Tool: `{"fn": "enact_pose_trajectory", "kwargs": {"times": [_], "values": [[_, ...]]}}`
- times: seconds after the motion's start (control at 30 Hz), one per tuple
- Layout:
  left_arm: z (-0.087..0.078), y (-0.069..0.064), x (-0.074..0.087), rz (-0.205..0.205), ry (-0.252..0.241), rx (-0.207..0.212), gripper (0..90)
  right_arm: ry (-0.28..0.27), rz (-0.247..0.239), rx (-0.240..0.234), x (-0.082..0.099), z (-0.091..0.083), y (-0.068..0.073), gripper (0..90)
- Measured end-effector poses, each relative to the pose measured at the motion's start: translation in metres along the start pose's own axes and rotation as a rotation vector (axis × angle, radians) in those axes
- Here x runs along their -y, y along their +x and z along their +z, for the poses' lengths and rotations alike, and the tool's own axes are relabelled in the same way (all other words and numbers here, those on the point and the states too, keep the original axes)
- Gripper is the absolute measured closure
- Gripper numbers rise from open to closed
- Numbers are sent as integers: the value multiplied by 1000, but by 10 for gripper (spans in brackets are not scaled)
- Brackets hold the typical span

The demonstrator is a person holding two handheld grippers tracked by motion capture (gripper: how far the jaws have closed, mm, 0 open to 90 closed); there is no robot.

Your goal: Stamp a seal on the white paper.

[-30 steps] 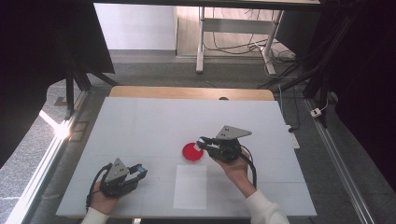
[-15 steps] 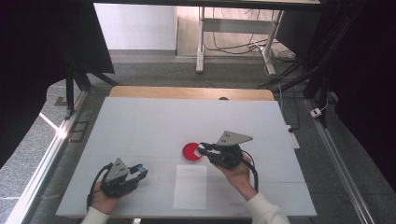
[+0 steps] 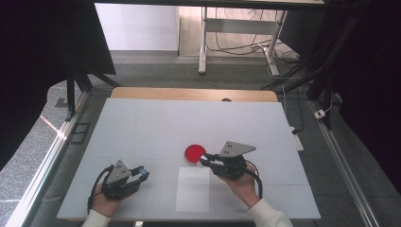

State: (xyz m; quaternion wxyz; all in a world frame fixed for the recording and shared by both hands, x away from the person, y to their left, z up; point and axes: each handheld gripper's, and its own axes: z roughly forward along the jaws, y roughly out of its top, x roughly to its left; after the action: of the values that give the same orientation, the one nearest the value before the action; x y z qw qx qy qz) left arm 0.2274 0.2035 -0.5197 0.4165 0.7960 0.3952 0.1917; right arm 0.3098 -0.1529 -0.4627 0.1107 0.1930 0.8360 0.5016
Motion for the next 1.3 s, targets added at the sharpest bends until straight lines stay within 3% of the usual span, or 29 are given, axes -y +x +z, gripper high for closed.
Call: {"fn": "enact_pose_trajectory", "kwargs": {"times": [0.63,1.3], "values": [[-1,1,0,1,-1,-2,651,1,-23,-52,4,5,20,751],[-2,0,0,3,-3,0,651,49,-61,-100,13,12,40,751]]}}
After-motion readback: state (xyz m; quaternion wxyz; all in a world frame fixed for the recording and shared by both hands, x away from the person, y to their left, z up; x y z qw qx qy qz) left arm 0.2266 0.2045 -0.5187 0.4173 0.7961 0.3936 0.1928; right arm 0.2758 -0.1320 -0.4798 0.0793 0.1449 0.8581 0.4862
